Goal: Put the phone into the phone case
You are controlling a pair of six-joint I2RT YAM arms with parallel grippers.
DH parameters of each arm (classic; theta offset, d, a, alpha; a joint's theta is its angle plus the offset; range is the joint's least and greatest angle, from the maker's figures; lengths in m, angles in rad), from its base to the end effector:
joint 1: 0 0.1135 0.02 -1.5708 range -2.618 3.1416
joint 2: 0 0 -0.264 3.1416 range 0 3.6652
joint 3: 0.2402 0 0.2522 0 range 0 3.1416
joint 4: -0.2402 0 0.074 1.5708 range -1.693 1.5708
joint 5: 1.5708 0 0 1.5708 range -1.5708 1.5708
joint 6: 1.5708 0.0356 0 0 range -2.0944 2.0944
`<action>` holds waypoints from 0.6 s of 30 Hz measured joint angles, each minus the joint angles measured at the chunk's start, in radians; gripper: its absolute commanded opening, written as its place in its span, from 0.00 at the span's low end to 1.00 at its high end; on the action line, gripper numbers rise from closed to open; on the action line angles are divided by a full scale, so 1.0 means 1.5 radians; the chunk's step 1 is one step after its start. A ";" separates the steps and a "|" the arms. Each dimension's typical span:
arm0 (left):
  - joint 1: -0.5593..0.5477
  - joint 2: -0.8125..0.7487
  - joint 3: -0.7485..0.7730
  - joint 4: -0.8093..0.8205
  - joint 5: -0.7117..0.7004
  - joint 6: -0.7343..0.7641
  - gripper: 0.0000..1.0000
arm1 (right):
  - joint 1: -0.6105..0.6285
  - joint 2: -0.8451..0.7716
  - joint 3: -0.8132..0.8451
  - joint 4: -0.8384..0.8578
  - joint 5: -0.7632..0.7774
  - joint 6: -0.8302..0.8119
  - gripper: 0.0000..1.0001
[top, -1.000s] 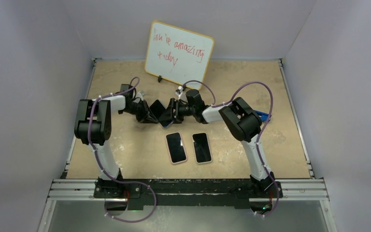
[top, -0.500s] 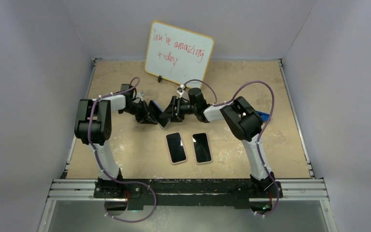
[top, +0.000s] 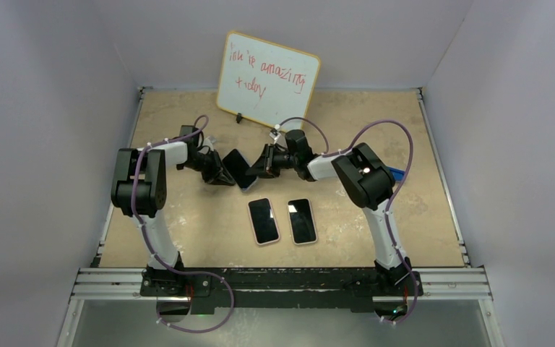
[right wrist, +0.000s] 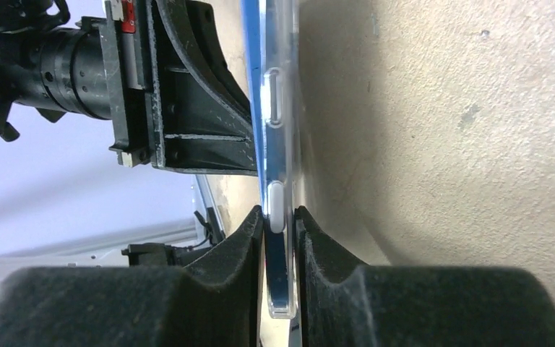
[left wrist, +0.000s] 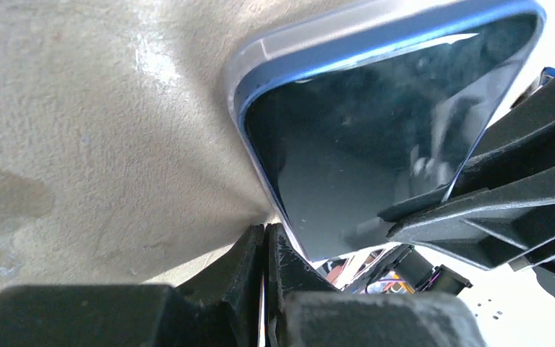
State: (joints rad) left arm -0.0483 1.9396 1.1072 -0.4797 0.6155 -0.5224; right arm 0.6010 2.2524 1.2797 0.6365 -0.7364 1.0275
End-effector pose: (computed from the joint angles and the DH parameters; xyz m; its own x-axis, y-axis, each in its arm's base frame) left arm 0.3494 -0.0375 0.1193 -0.9301 -0.3629 0.0568 -0.3198 0.7239 -0.6114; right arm 0.3730 0.2847 0.1167 -0.9469 0.1198 -0.2984 -0.2540 0.2902 0.9226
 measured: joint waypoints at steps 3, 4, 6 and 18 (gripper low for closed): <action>0.000 -0.001 0.000 0.001 -0.002 0.002 0.06 | -0.001 0.000 0.000 -0.002 0.002 0.003 0.35; 0.000 -0.001 -0.001 0.001 -0.002 0.002 0.06 | 0.000 0.000 0.000 -0.005 0.003 0.001 0.33; 0.000 -0.003 -0.003 0.004 -0.002 0.001 0.07 | 0.001 0.000 0.000 -0.013 0.005 -0.005 0.22; 0.000 -0.069 -0.047 0.029 -0.019 0.006 0.57 | 0.001 -0.048 -0.047 -0.032 0.016 -0.035 0.00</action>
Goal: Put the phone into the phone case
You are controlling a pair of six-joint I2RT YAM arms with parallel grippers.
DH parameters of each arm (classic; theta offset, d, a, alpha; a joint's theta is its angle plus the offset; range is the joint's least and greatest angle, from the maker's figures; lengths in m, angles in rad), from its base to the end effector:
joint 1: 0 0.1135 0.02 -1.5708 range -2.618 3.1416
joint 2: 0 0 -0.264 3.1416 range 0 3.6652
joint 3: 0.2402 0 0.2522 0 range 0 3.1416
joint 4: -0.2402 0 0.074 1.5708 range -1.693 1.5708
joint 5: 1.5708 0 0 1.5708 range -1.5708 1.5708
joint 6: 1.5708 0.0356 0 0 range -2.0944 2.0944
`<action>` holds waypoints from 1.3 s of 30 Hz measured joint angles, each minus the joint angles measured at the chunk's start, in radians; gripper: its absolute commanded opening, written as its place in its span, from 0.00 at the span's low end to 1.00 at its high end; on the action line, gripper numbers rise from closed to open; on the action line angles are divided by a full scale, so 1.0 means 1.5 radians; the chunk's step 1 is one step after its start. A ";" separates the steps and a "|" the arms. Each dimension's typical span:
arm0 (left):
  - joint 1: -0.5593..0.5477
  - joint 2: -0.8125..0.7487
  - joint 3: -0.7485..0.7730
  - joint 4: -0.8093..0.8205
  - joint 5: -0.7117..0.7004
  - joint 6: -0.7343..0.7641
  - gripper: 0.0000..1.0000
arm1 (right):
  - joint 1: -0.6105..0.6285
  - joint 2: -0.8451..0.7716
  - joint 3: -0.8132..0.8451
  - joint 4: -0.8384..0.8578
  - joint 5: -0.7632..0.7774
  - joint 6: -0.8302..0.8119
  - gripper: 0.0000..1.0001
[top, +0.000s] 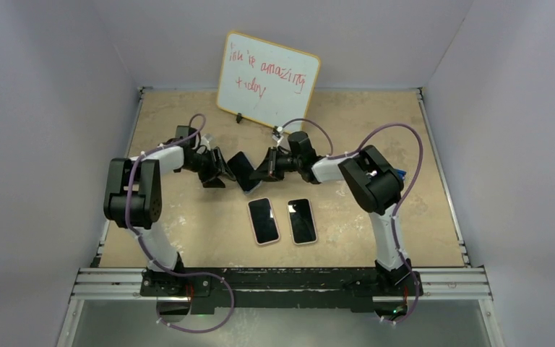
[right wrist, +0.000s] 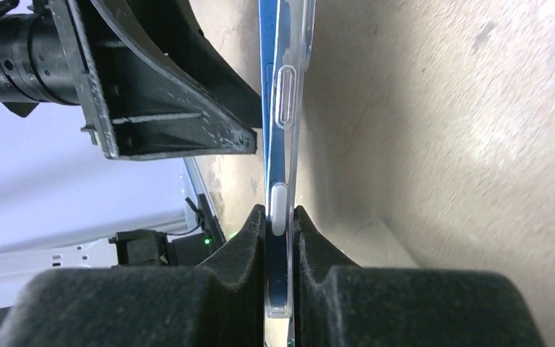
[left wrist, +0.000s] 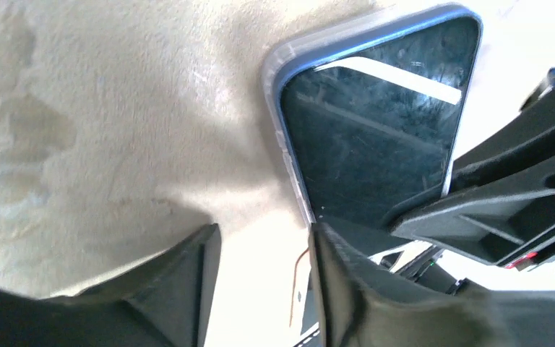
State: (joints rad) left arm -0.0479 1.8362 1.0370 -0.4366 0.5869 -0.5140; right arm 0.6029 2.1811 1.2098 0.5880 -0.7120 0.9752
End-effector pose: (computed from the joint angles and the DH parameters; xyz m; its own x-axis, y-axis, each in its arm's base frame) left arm 0.3358 -0.0358 0.1366 -0.9305 -0.3652 -0.0291 -0.2707 0.7389 -0.6171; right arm 0.3597 0.2758 0.1237 -0.9413 0.1128 -0.3180 -0.2658 0.3326 0.9048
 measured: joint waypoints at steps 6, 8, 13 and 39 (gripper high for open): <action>0.001 -0.103 -0.033 0.011 0.007 -0.002 0.84 | -0.004 -0.104 -0.065 -0.016 0.015 -0.016 0.00; 0.001 -0.147 -0.043 0.028 0.026 -0.012 0.84 | -0.007 -0.155 -0.093 -0.013 0.015 -0.017 0.00; 0.001 -0.237 -0.080 0.152 0.130 -0.077 0.84 | -0.016 -0.280 -0.179 0.023 0.023 -0.009 0.00; -0.049 -0.277 -0.254 0.945 0.281 -0.615 0.02 | -0.017 -0.415 -0.344 0.384 0.002 0.195 0.00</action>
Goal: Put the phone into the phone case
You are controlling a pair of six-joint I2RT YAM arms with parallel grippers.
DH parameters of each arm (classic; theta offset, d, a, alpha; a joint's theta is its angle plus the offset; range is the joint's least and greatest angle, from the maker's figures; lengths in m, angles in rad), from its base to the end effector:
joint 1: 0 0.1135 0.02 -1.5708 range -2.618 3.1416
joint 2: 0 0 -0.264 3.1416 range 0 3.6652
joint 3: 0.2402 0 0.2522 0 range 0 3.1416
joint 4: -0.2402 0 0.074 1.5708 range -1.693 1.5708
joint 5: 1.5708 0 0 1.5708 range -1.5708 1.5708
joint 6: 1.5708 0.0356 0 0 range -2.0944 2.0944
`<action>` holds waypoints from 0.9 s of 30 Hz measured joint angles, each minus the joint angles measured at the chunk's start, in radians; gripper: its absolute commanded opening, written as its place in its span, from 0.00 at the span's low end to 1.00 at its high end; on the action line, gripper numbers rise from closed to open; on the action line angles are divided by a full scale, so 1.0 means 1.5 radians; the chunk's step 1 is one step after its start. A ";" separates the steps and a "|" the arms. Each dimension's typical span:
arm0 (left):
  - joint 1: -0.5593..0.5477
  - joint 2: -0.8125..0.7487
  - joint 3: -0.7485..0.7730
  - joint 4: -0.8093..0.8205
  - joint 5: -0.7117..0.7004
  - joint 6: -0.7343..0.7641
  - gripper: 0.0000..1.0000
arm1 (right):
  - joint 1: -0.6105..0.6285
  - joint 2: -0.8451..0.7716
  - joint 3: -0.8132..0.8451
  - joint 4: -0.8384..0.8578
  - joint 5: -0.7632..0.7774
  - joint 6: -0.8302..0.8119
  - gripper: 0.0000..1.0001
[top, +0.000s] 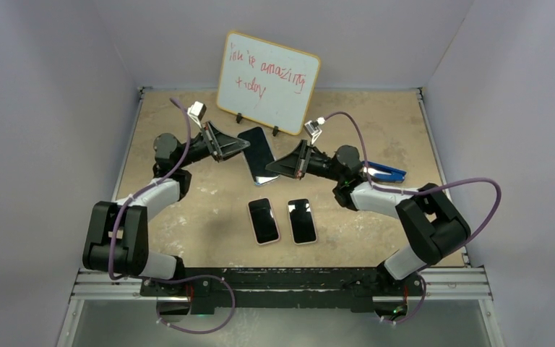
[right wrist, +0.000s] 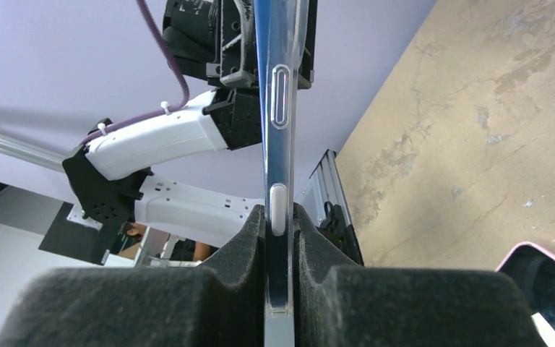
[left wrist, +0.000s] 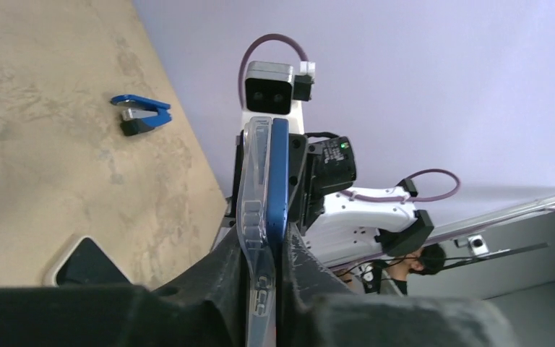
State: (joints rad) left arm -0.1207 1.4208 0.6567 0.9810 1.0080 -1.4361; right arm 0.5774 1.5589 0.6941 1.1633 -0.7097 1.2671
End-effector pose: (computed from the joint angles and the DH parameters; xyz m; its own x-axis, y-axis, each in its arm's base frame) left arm 0.2840 -0.0648 0.2684 -0.8475 -0.4298 -0.3115 0.3304 0.0321 -0.9433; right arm 0.2538 0.1930 0.2597 -0.8194 0.3301 -0.4687 -0.5150 -0.0648 0.8547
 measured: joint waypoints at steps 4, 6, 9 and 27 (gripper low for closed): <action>-0.012 0.006 0.000 0.029 -0.008 -0.028 0.00 | -0.001 -0.006 -0.008 0.007 -0.001 -0.006 0.15; -0.014 0.020 0.001 0.041 -0.002 -0.030 0.00 | -0.002 -0.016 -0.011 -0.013 0.000 -0.011 0.30; -0.020 0.049 0.001 0.083 0.014 -0.039 0.00 | -0.001 -0.040 -0.011 -0.080 0.000 -0.034 0.44; -0.070 0.098 0.005 0.247 0.125 -0.078 0.00 | -0.006 -0.083 0.084 -0.232 0.010 -0.081 0.35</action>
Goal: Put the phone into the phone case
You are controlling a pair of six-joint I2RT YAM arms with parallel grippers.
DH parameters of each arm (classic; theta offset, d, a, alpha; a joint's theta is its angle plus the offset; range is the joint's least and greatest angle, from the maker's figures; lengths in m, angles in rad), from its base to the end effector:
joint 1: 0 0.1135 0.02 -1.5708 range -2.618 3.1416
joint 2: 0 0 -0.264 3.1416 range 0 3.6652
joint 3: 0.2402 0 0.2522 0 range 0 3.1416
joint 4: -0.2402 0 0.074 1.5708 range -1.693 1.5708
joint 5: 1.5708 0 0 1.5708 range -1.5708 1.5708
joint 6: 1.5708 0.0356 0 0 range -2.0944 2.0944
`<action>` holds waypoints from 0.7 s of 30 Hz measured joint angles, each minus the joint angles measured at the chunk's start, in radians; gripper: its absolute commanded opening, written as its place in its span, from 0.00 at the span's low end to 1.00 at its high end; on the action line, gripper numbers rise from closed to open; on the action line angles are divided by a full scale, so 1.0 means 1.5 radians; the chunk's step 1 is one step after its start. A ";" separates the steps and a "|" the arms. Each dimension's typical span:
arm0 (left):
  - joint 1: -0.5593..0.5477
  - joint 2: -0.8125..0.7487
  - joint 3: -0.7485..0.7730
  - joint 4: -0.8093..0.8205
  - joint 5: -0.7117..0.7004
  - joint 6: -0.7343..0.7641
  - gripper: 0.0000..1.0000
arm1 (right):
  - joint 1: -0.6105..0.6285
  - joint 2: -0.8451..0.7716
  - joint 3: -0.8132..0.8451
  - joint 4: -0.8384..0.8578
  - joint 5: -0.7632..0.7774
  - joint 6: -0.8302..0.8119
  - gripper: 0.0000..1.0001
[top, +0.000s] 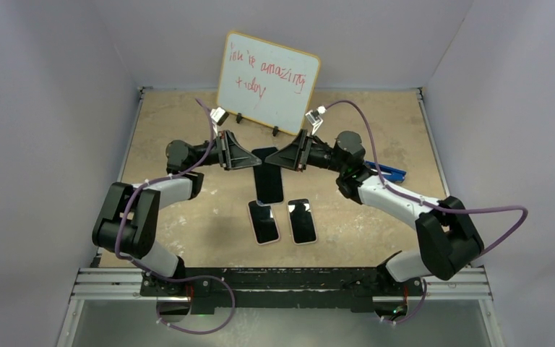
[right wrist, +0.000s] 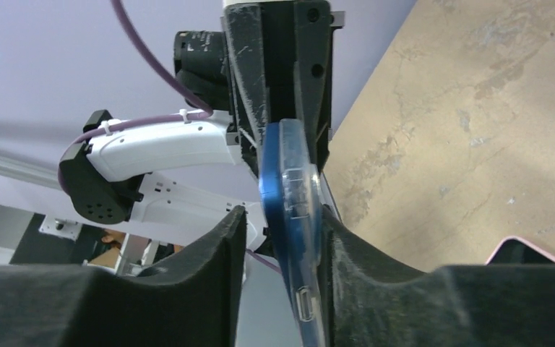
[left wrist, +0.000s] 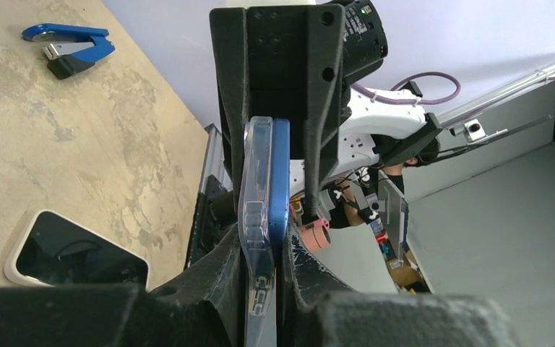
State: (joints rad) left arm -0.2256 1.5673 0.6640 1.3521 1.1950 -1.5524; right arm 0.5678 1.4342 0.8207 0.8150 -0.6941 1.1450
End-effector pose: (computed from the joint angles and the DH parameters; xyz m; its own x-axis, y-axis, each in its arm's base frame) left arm 0.2814 -0.0986 0.2600 -0.8910 -0.1720 -0.4201 0.4394 -0.0939 -0.8934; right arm 0.2560 0.1903 0.3034 -0.7880 0.3277 -0.5213 -0.5427 0.0304 0.8394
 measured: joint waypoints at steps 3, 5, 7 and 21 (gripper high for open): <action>-0.005 -0.002 0.000 -0.010 0.002 0.018 0.00 | -0.004 0.002 0.000 -0.017 -0.001 -0.002 0.00; -0.007 -0.008 0.001 -0.039 0.001 0.031 0.09 | -0.007 0.004 0.000 -0.021 -0.003 -0.013 0.00; -0.007 -0.022 0.002 -0.093 0.003 0.055 0.28 | -0.008 0.004 0.000 -0.027 -0.003 -0.023 0.00; -0.013 -0.180 0.039 -0.424 -0.069 0.233 0.07 | -0.008 -0.010 -0.017 0.043 -0.009 -0.036 0.00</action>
State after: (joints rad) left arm -0.2447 1.2968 0.7223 0.7158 1.0916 -1.2034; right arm 0.5552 1.4189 0.7956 0.8795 -0.7078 1.0912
